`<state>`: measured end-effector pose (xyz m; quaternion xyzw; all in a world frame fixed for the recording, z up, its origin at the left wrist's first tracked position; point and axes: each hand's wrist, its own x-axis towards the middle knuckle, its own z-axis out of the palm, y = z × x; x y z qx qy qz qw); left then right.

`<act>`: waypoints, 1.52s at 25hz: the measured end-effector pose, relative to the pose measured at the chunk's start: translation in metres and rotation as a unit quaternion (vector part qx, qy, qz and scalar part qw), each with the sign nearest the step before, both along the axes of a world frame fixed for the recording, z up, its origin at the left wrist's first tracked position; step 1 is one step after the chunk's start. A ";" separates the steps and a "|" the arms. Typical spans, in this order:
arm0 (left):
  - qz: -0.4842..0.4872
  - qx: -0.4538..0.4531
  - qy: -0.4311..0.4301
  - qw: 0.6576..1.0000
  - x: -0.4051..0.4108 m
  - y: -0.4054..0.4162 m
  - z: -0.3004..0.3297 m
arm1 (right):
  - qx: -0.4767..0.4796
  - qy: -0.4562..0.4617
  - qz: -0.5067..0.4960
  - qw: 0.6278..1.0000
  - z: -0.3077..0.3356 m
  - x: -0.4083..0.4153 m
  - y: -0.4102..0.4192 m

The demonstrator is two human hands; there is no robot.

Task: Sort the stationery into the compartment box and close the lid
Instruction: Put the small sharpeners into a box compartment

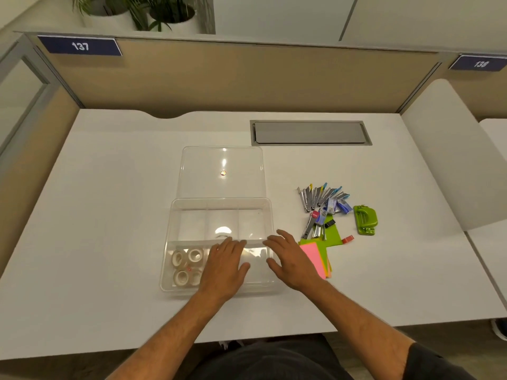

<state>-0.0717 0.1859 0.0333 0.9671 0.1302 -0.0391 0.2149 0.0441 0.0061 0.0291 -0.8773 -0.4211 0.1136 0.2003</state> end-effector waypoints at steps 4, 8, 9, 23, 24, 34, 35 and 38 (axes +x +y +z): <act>0.014 -0.059 -0.025 0.998 0.019 -0.036 0.004 | -0.037 -0.017 0.001 0.999 -0.006 0.020 -0.041; 0.026 -0.081 -0.010 0.996 0.046 -0.086 0.003 | -0.051 -0.019 -0.006 0.998 -0.005 0.053 -0.093; 0.021 -0.084 -0.004 0.996 0.052 -0.098 0.001 | -0.051 -0.009 -0.011 0.999 -0.005 0.060 -0.106; -0.011 -0.080 0.010 0.997 0.127 -0.173 0.006 | -0.097 0.036 -0.083 0.991 -0.014 0.141 -0.199; -0.010 -0.079 0.009 0.997 0.132 -0.173 0.006 | -0.100 0.040 -0.086 0.990 -0.015 0.144 -0.199; -0.062 -0.015 0.041 0.997 0.200 -0.179 -0.007 | -0.183 0.057 -0.037 0.981 -0.032 0.167 -0.188; -0.064 -0.011 0.043 0.997 0.207 -0.179 -0.009 | -0.187 0.056 -0.035 0.980 -0.034 0.167 -0.188; -0.076 0.003 0.051 0.996 0.224 -0.179 -0.014 | -0.199 0.057 -0.033 0.978 -0.039 0.168 -0.189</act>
